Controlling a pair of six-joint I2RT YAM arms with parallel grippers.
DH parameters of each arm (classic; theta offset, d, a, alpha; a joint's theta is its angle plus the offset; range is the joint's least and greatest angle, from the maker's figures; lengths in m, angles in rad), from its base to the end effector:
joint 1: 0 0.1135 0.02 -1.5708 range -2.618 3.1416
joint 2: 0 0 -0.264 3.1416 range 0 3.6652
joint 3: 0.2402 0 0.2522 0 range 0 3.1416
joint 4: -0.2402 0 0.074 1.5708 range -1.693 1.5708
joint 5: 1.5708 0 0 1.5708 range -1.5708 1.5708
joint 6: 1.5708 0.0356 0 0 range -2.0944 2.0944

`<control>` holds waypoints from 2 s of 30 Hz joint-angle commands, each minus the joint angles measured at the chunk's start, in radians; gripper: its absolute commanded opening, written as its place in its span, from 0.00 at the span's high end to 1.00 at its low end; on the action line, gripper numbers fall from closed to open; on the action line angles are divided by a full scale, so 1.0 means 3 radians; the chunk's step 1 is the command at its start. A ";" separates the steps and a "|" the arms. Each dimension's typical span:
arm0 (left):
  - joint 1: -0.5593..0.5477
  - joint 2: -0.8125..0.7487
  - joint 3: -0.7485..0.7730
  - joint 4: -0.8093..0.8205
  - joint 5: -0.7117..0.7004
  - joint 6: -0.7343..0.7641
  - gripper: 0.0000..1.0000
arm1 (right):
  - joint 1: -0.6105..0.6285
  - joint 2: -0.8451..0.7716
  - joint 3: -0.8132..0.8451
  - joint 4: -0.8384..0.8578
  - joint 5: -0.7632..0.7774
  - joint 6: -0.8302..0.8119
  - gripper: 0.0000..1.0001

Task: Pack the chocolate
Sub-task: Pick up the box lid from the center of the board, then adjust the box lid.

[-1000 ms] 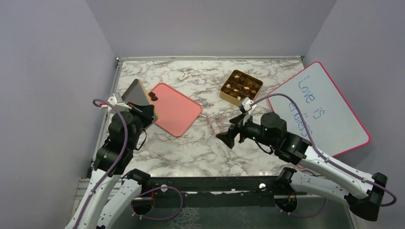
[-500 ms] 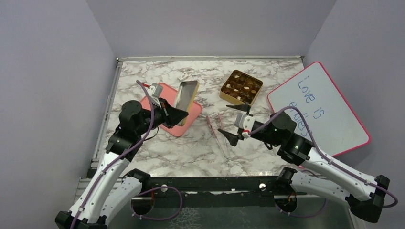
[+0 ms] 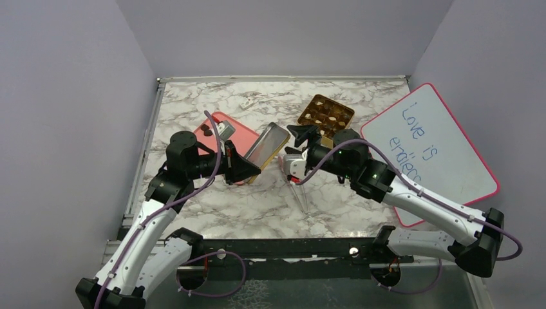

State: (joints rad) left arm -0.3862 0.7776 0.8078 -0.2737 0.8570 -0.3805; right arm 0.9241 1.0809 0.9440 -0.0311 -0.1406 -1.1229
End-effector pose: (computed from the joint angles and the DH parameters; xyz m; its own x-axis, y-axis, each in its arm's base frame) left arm 0.1467 -0.0887 0.3426 -0.5513 -0.0383 -0.8334 0.7770 0.3403 -0.5296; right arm 0.1493 0.2060 0.3542 0.7437 -0.4962 -0.4481 -0.4691 0.0903 -0.8785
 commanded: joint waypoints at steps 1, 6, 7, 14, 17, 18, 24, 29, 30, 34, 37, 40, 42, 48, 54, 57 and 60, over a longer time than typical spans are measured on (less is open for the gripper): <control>-0.0001 -0.0037 0.0136 -0.0061 0.0224 0.0301 1.00 | 0.0028 0.0080 0.0251 -0.0360 0.0000 -0.0516 0.36; -0.0001 -0.0027 0.0232 -0.0191 0.0190 0.0436 1.00 | 0.0028 0.0103 0.0255 -0.0370 -0.0286 -0.0799 0.65; -0.0001 -0.0024 0.0254 -0.0196 0.0184 0.0446 1.00 | 0.0028 0.0119 0.0276 -0.0439 -0.0347 -0.0851 0.67; -0.0001 0.0069 0.0340 -0.0259 0.0153 0.0508 1.00 | 0.0028 0.0212 0.0387 -0.0820 -0.0386 -0.1031 0.76; -0.0001 0.0048 0.0338 -0.0264 0.0031 0.0539 1.00 | 0.0028 0.0231 0.0413 -0.0932 -0.0390 -0.1039 0.90; -0.0001 0.0039 0.0348 -0.0268 -0.0027 0.0552 1.00 | 0.0028 0.0239 0.0417 -0.0963 -0.0401 -0.1034 0.92; -0.0001 -0.0141 0.0380 -0.0075 -0.0925 0.0441 0.60 | 0.0026 0.0225 0.0245 -0.0812 -0.0477 -0.0947 0.99; -0.0001 -0.0424 0.0260 0.0336 -0.1604 0.0123 0.30 | 0.0028 0.0158 0.0074 -0.0493 -0.0494 -0.0709 0.99; -0.0001 -0.0467 0.0268 0.0371 -0.1739 0.0077 0.28 | 0.0028 0.0138 0.0038 -0.0418 -0.0522 -0.0625 0.99; -0.0001 -0.0571 0.0307 0.0389 -0.2154 -0.0194 0.17 | 0.0028 0.0082 -0.0094 -0.0065 -0.0549 -0.0096 0.99; -0.0001 -0.0654 0.0338 0.0387 -0.2294 -0.0298 0.01 | 0.0028 0.0162 -0.0062 -0.0024 -0.0500 0.0288 0.99; -0.0001 -0.0773 0.0352 0.0426 -0.2368 -0.0421 0.01 | 0.0021 0.0248 -0.0028 0.0003 -0.0459 0.0590 0.99; -0.0001 -0.0824 0.0339 0.0477 -0.2311 -0.0454 0.01 | 0.0025 0.0265 -0.0083 0.0169 -0.0460 0.0734 0.99; -0.0001 -0.0903 0.0525 0.0326 -0.2320 -0.0331 0.01 | 0.0027 0.0290 -0.0154 0.0628 -0.0246 0.1707 0.99; -0.0001 -0.0883 0.0672 0.0149 -0.2468 -0.0086 0.01 | 0.0024 0.0376 -0.0109 0.0680 0.0245 0.2702 0.99; -0.0001 -0.0813 0.0716 0.0032 -0.2620 0.0057 0.01 | 0.0023 0.0410 -0.0154 0.0779 0.0313 0.3034 0.99; -0.0001 -0.0614 0.0772 -0.0230 -0.2733 0.0252 0.01 | 0.0008 0.0547 0.0025 0.0564 0.0657 0.3501 0.99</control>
State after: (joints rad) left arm -0.3862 0.5270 1.0065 -0.2390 0.1165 -0.3996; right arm 0.9283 1.2053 0.8951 0.1150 -0.0868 -0.3176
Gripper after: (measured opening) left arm 0.989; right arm 0.176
